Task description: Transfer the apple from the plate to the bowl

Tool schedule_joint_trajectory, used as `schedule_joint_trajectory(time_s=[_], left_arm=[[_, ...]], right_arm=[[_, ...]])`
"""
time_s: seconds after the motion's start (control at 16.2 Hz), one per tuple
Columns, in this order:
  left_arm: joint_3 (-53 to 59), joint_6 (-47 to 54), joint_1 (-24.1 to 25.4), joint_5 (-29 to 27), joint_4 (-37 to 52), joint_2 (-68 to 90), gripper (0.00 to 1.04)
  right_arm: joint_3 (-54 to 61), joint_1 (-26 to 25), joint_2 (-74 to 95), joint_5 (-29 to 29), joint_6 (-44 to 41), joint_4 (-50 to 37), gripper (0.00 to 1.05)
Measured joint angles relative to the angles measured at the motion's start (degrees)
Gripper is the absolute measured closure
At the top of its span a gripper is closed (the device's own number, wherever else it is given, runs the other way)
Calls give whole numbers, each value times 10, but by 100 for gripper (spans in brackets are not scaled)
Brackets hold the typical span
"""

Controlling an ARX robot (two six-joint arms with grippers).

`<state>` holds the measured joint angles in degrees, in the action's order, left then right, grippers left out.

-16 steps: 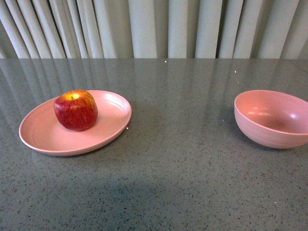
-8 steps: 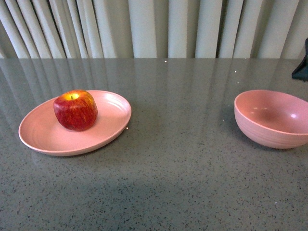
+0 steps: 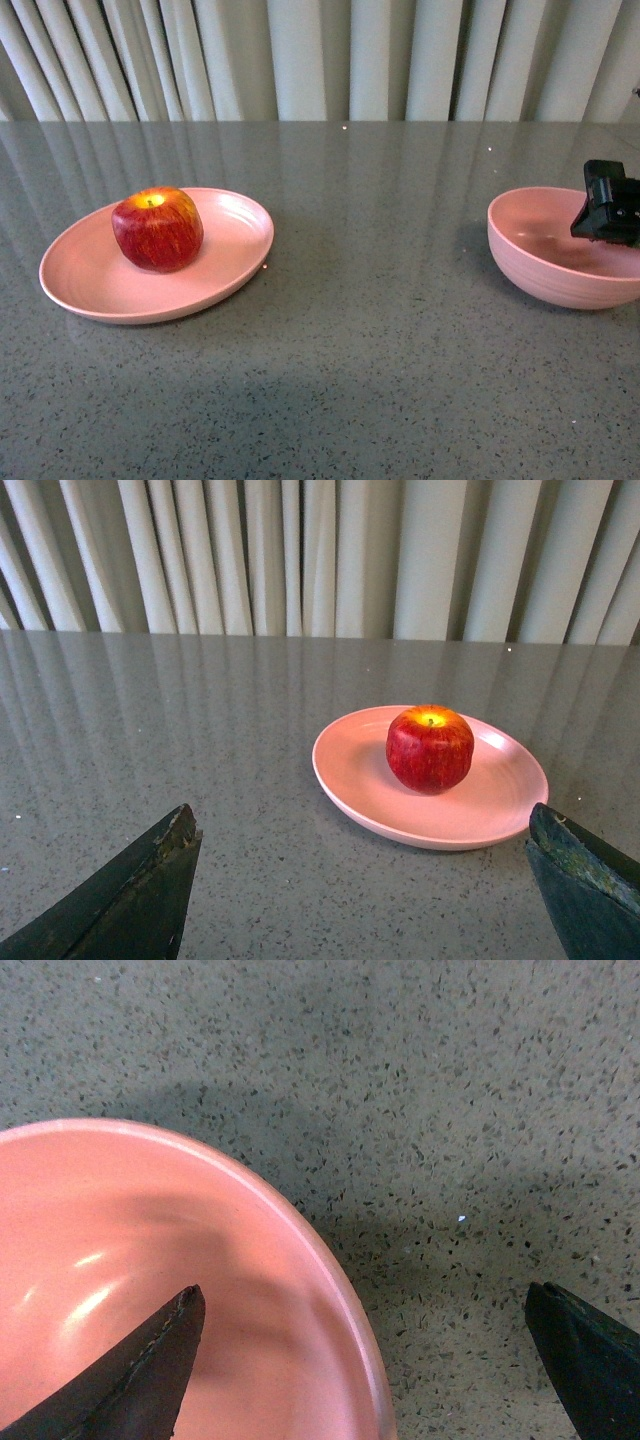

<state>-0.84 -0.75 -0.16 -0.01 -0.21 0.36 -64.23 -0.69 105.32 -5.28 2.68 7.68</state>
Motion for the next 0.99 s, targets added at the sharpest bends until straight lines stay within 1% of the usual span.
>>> schedule_joint_trajectory(time_s=[0.06, 0.12, 0.18, 0.31, 0.37, 0.49, 0.55, 0.68, 0.74, 0.86, 0.99], left_arm=[[0, 0, 0, 0, 0, 0, 7], [0, 0, 0, 0, 0, 0, 7], [0, 0, 0, 0, 0, 0, 7], [0, 0, 0, 0, 0, 0, 7], [0, 0, 0, 0, 0, 0, 7], [0, 0, 0, 0, 0, 0, 7], [0, 0, 0, 0, 0, 0, 7], [0, 0, 0, 0, 0, 0, 7], [0, 0, 0, 0, 0, 0, 7], [0, 0, 0, 0, 0, 0, 7], [0, 0, 0, 0, 0, 0, 7]], right_arm=[[0, 0, 5, -2, 7, 0, 8], [0, 0, 7, -5, 10, 0, 18], [0, 0, 7, -5, 13, 0, 25], [0, 0, 7, -6, 19, -1, 43], [1, 0, 7, -6, 21, -3, 52], [2, 0, 7, -9, 24, -3, 65], [2, -1, 7, -12, 27, 0, 76], [2, -1, 7, -15, 28, -1, 90], [3, -2, 2, -23, 31, -1, 100], [3, -9, -10, -23, 31, 4, 101], [3, -16, -58, -46, 34, 31, 101]])
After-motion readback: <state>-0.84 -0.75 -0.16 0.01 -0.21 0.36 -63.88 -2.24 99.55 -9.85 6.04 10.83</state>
